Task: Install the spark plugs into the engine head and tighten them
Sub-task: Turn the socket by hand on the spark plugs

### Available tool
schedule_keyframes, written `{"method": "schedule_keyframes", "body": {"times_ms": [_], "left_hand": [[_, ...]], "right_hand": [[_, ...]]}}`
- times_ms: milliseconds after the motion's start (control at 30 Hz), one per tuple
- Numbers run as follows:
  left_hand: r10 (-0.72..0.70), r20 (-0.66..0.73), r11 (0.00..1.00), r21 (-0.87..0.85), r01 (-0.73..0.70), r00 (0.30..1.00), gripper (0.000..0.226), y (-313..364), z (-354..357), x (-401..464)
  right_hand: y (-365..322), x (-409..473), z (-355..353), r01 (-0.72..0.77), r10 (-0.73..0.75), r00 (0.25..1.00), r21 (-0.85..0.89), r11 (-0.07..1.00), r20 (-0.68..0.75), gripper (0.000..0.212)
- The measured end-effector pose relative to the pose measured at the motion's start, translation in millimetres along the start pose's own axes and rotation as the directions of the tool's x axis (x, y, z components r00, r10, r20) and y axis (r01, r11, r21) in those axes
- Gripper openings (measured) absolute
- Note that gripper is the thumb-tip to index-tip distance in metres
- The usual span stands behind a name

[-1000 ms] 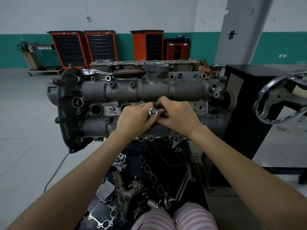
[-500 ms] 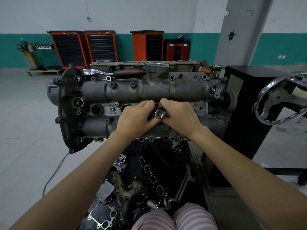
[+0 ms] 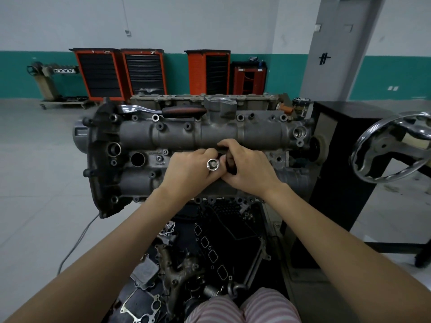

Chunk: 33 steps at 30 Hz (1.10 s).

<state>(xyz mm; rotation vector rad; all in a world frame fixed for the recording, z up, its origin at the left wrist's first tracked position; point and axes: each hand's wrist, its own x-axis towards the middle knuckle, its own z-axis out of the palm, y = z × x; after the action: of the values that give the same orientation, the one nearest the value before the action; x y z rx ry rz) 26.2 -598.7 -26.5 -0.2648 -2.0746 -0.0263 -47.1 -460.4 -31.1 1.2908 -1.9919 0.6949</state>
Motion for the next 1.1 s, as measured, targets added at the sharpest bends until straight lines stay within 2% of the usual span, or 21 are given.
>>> {"method": "schedule_keyframes", "body": {"times_ms": [167, 333, 467, 600, 833, 933, 1100], "left_hand": [[0.033, -0.079, 0.999, 0.026, -0.031, 0.996, 0.037, 5, -15, 6], [0.059, -0.090, 0.998, -0.006, -0.060, 0.994, 0.042, 7, -32, 1], [-0.039, -0.161, 0.998, -0.056, 0.030, 0.986, 0.041, 8, -49, 10], [-0.159, -0.170, 0.974, -0.185, 0.127, 0.973, 0.043, 4, -57, 12], [-0.324, -0.208, 0.870, -0.449, 0.204, 0.923, 0.042, 2, -60, 21], [-0.287, -0.192, 0.863, -0.477, 0.166, 0.938, 0.042, 13, -57, 28], [-0.203, -0.141, 0.906, -0.402, 0.132, 0.969, 0.045, 36, -41, 31]], "right_hand": [[-1, -5, 0, -0.058, 0.057, 0.998, -0.002, 0.998, -0.034, 0.032], [-4, -14, -2, -0.113, 0.113, 0.994, 0.027, 0.993, -0.004, 0.038], [-9, -19, -5, -0.185, 0.184, 0.983, 0.078, 0.980, 0.019, 0.037], [-10, -19, -7, -0.230, 0.226, 0.973, 0.141, 0.963, 0.048, 0.031], [7, -33, -17, -0.300, 0.308, 0.950, 0.138, 0.944, -0.042, 0.023], [19, -40, -26, -0.321, 0.329, 0.941, 0.092, 0.942, -0.078, 0.023], [39, -51, -39, -0.388, 0.394, 0.917, 0.087, 0.917, -0.064, 0.023]]}}
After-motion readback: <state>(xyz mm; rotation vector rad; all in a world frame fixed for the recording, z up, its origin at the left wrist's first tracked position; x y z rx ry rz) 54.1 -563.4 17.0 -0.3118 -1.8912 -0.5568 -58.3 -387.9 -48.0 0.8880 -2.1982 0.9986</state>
